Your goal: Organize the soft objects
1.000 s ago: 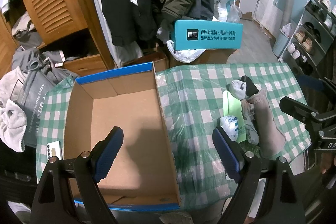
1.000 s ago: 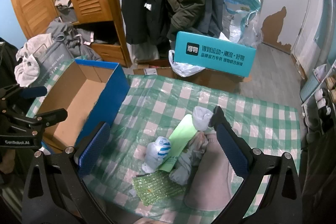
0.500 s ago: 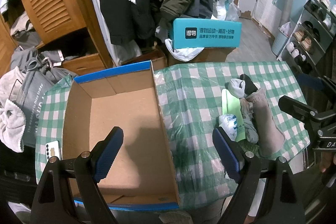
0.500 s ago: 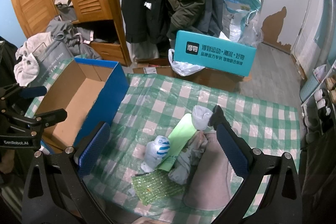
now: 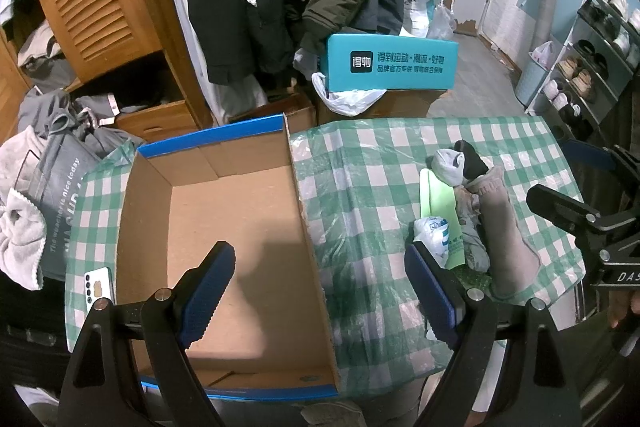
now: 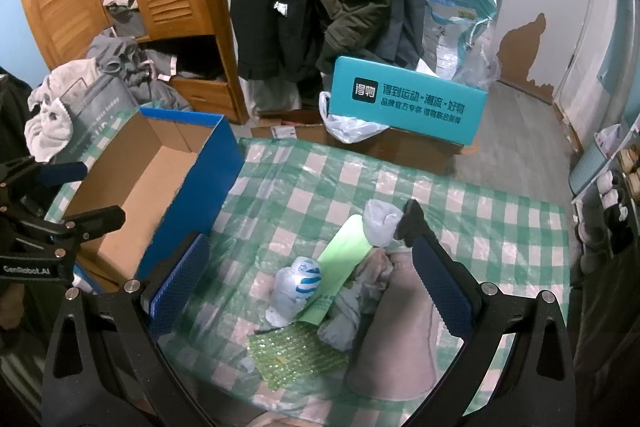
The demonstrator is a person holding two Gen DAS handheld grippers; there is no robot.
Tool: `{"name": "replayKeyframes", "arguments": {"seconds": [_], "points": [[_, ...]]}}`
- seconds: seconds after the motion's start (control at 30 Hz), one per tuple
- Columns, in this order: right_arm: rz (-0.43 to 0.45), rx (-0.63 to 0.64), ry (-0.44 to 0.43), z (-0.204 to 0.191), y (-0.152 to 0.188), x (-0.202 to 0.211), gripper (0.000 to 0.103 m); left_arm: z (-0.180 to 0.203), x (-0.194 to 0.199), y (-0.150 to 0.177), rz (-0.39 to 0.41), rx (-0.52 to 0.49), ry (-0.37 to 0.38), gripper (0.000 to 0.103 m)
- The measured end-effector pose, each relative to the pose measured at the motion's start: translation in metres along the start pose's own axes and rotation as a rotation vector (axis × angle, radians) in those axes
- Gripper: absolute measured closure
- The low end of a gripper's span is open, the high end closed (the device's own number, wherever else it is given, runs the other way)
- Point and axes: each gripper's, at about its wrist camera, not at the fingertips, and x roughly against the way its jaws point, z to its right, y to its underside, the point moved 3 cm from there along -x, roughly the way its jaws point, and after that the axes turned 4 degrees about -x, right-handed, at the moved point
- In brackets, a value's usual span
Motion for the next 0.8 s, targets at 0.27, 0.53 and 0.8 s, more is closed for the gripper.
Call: {"name": "replayKeyframes", "arguments": {"seconds": [0.27,0.53,0.8], "points": [[-0.01,0.003,0.007,0.0014,0.0025,-0.002,0.002,0.0002,0.0001,0.0006,0.0,0.0,-0.002,0.015],[-0.011,0.008,0.008,0.0031,0.003,-0.0018,0.002,-0.0008,-0.0001,-0.0003,-0.003,0.0,-0.001,0.015],[-0.01,0.008,0.006,0.003,0.0024,-0.0017,0.002,-0.0015,0.0,-0.0015,-0.003,0.0,0.0,0.015]]}}
